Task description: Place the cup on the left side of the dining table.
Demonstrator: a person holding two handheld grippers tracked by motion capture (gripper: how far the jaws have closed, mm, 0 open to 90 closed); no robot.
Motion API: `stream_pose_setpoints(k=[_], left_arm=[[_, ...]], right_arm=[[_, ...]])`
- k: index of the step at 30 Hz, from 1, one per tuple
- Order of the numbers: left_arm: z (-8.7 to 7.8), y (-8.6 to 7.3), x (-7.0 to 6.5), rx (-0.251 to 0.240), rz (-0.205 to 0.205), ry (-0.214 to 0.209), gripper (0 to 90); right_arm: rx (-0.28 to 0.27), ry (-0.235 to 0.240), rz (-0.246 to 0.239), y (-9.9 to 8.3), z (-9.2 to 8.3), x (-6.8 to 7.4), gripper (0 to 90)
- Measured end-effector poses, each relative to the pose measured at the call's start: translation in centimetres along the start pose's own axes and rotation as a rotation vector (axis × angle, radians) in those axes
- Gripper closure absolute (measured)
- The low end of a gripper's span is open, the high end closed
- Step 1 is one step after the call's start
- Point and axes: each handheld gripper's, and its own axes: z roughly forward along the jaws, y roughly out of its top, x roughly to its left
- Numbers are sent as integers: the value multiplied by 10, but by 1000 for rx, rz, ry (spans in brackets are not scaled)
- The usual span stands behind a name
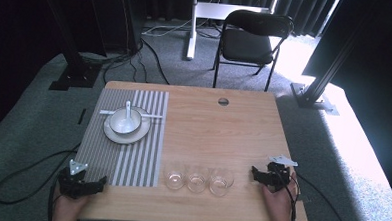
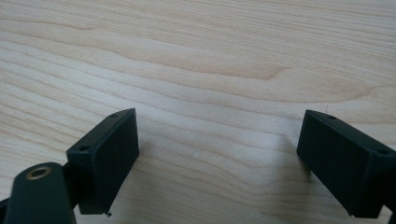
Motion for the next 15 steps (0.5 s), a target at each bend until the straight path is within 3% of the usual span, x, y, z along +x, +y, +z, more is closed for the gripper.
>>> stream_pose_setpoints(k=[4, 6, 7, 10, 11, 15], left_arm=[[-10, -3, 14, -3, 19, -77, 2], [-15, -7, 19, -20, 39, -72, 2], [-17, -9, 21, -21, 55, -97, 2], [-21, -16, 27, -42, 96, -119, 2], [-21, -18, 28, -52, 101, -112, 2], [-21, -21, 31, -61, 103, -158, 2]], right_arm=[[0, 0, 0, 0, 0, 0, 122], [0, 1, -1, 0, 0, 0, 122], [0, 1, -1, 0, 0, 0, 122], [0, 1, -1, 0, 0, 0, 123], [0, 1, -1, 0, 0, 0, 122], [0, 1, -1, 0, 0, 0, 122]])
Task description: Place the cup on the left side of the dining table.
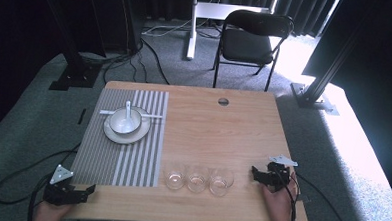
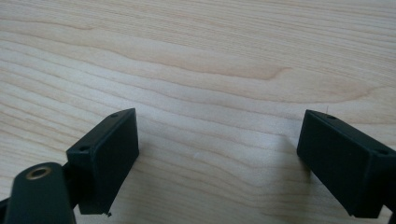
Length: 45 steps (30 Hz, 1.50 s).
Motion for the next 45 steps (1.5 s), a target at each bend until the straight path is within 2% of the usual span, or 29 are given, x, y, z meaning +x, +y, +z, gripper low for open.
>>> stream_pose_setpoints(k=[3, 5, 6, 10, 18, 24, 34, 37, 42, 45], left_arm=[[0, 1, -2, -15, 14, -21, 2], [1, 1, -3, -8, 16, -31, 2], [2, 1, -3, -9, 26, -23, 2], [3, 1, -5, -6, 39, -50, 2], [9, 6, -16, 7, 76, -82, 2], [10, 9, -21, -6, 96, -120, 3], [12, 17, -35, -7, 140, -155, 3], [13, 20, -39, -7, 149, -157, 3], [14, 24, -43, -12, 137, -185, 3], [13, 26, -47, -22, 147, -197, 3]], right_arm=[[0, 0, 0, 0, 0, 0, 123], [0, 0, 0, 0, 0, 0, 122], [0, 0, 0, 0, 0, 0, 122], [0, 0, 0, 0, 0, 0, 122], [0, 0, 0, 0, 0, 0, 122], [0, 0, 0, 0, 0, 0, 123], [0, 0, 0, 0, 0, 0, 122], [0, 0, 0, 0, 0, 0, 122], [0, 0, 0, 0, 0, 0, 122], [0, 0, 0, 0, 0, 0, 122]])
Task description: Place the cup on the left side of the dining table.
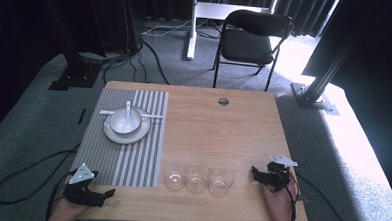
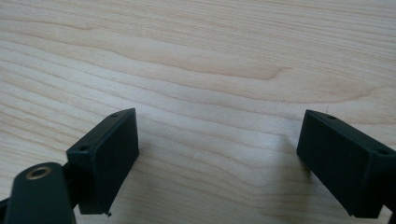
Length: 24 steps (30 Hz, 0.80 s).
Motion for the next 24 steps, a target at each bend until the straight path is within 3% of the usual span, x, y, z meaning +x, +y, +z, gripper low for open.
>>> stream_pose_setpoints(k=[24], left_arm=[[18, 31, -28, -4, 100, -85, 3]], right_arm=[[0, 0, -1, 0, 0, 0, 123]])
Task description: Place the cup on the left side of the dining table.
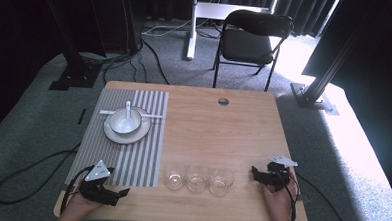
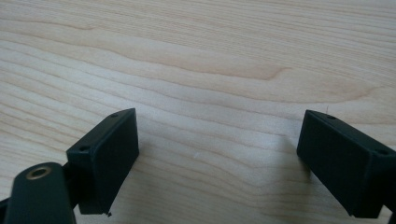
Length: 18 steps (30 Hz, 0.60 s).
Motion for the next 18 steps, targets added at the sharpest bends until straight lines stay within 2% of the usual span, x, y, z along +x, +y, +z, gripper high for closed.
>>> stream_pose_setpoints(k=[6, 13, 18], left_arm=[[3, 9, -3, -5, 18, -4, 3], [12, 19, -8, 21, 51, -23, 4], [17, 27, -12, 9, 66, -37, 4]], right_arm=[[0, 0, 1, 0, 0, 0, 122], [0, 0, 1, 0, 0, 0, 123], [0, 0, 1, 0, 0, 0, 123]])
